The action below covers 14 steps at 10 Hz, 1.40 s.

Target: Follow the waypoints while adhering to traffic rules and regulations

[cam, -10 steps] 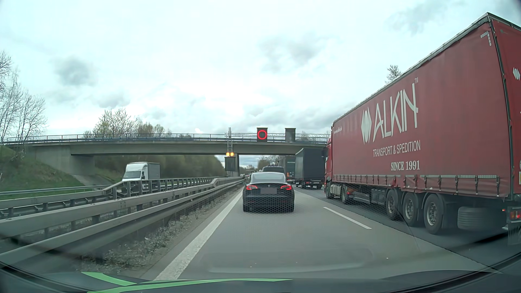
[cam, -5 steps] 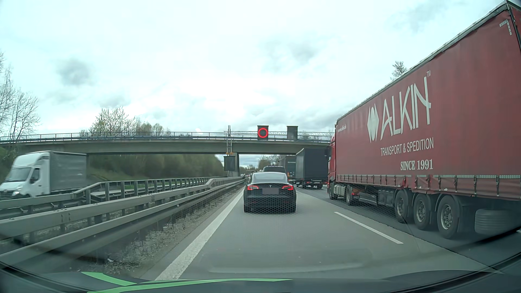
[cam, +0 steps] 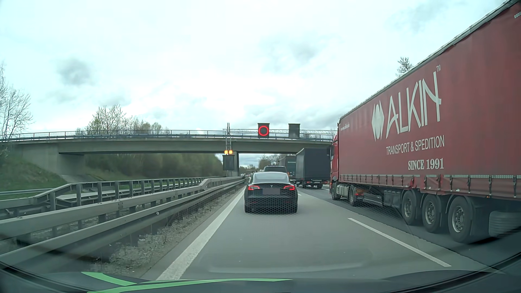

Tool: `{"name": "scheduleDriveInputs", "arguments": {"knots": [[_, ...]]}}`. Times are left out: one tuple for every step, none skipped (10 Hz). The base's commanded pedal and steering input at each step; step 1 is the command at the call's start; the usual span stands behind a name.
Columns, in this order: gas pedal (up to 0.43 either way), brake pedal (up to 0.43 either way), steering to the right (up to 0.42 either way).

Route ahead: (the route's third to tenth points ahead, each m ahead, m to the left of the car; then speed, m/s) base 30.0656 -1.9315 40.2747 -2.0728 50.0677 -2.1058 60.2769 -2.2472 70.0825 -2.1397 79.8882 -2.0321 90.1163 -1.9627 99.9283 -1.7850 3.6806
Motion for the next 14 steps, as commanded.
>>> {"name": "scheduleDriveInputs", "arguments": {"knots": [[0.020,0.000,-0.003],[0.039,0.000,-0.003],[0.039,0.000,-0.003],[0.047,0.000,-0.004],[0.047,0.000,-0.003],[0.047,0.000,-0.004],[0.059,0.000,-0.003],[0.059,0.000,-0.004],[0.059,0.000,-0.003],[0.059,0.000,-0.002],[0.059,0.000,-0.001],[0.059,0.000,0.000],[0.059,0.000,0.000],[0.059,0.000,0.000]]}}
